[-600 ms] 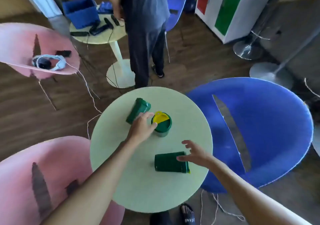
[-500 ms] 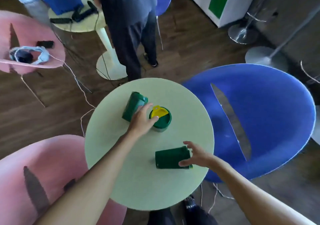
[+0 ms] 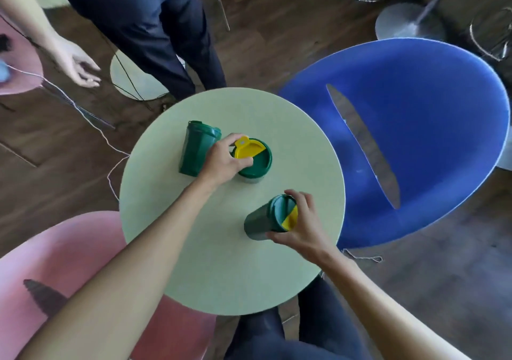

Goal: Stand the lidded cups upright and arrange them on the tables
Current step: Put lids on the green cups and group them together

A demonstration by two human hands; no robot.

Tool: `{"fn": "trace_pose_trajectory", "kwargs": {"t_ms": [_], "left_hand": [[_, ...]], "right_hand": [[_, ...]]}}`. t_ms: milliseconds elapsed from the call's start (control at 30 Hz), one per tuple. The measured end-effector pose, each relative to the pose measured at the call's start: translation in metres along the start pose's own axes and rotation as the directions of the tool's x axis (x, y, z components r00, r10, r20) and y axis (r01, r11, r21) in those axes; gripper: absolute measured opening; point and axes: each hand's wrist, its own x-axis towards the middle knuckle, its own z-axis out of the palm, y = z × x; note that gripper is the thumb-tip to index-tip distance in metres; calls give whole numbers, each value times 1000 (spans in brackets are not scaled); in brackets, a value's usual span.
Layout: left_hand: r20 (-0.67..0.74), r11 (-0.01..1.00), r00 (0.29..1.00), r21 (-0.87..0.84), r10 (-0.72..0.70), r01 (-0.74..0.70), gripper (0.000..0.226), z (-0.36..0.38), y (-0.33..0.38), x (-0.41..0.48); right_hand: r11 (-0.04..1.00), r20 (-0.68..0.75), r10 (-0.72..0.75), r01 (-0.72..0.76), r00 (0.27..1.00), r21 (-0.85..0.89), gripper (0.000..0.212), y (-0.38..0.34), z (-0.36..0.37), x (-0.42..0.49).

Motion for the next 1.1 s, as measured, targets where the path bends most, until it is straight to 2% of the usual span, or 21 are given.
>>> {"fn": "trace_pose_trajectory", "kwargs": {"t_ms": [267, 500, 733, 767, 800, 867, 900, 933, 1000, 1100], "left_hand": [[-20, 998, 1000, -58, 9, -10, 60, 6, -1, -3], [52, 996, 999, -84, 6, -2, 62, 5, -13, 1], [74, 990, 996, -135, 55, -44, 53, 4, -12, -1], [8, 985, 999, -168, 46, -44, 51, 2, -14, 0], [-129, 981, 991, -183, 35, -58, 50, -2, -17, 2], [-404, 993, 915, -105, 3, -50, 53, -13, -27, 15], [-471, 1000, 882, -23, -28, 20, 56, -20, -31, 23], [-475, 991, 876, 54, -85, 125, 62, -26, -35, 31], [-352, 949, 909, 130, -225, 286, 79, -35, -41, 45], [-151, 936, 930, 60, -335, 347, 83, -42, -51, 60]], "right_hand": [[953, -219, -243, 190, 945, -238, 89, -28, 41, 12], [949, -309, -224, 134, 924, -287, 72, -30, 55, 12], [960, -339, -174, 82, 925, -268, 73, -35, 60, 16], [960, -341, -173, 81, 924, -268, 73, -35, 60, 15], [961, -342, -170, 79, 924, -264, 72, -35, 60, 15], [965, -339, -164, 78, 926, -252, 70, -36, 59, 14], [965, -335, -166, 83, 927, -250, 68, -36, 59, 13], [964, -334, -172, 88, 927, -251, 66, -36, 59, 13], [963, -333, -176, 91, 926, -254, 64, -36, 58, 13], [963, -331, -178, 95, 927, -252, 63, -35, 58, 13]]}}
